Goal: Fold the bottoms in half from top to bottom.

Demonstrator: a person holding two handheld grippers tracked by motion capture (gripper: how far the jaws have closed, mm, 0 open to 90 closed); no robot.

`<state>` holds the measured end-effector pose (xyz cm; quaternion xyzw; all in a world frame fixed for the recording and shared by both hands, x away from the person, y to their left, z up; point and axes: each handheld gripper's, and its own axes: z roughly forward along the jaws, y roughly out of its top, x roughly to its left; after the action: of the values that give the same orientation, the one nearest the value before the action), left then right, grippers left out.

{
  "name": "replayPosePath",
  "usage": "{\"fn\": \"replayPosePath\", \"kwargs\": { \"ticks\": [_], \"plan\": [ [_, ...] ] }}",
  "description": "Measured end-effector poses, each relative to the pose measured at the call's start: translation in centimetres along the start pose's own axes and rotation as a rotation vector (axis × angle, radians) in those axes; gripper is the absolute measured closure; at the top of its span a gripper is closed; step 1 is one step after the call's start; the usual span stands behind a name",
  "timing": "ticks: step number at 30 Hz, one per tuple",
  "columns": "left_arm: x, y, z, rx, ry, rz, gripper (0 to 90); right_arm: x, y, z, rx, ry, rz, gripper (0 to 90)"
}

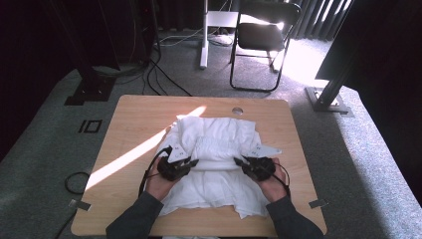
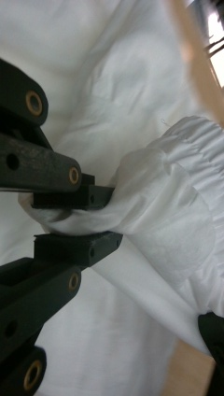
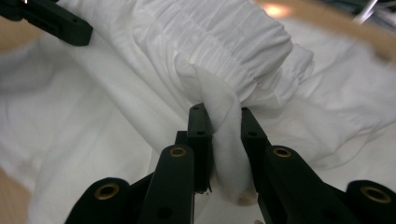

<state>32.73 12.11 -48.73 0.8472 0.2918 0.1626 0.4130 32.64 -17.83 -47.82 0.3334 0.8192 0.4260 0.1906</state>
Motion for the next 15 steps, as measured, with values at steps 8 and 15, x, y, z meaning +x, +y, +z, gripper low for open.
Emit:
{"fn": "replayPosePath", "kwargs": {
  "ticks": [8, 15],
  "plan": [
    [1.9, -1.6, -1.0, -0.017, -0.029, -0.149, 50.0, -0.1, -2.4, 0.6, 0.074, 0.071, 0.052, 41.2],
    [4.8, 1.7, -0.2, -0.039, 0.027, -0.191, 60.2, -4.0, -0.4, 0.0, -0.024, -0.016, 0.186, 65.3]
  ]
}}
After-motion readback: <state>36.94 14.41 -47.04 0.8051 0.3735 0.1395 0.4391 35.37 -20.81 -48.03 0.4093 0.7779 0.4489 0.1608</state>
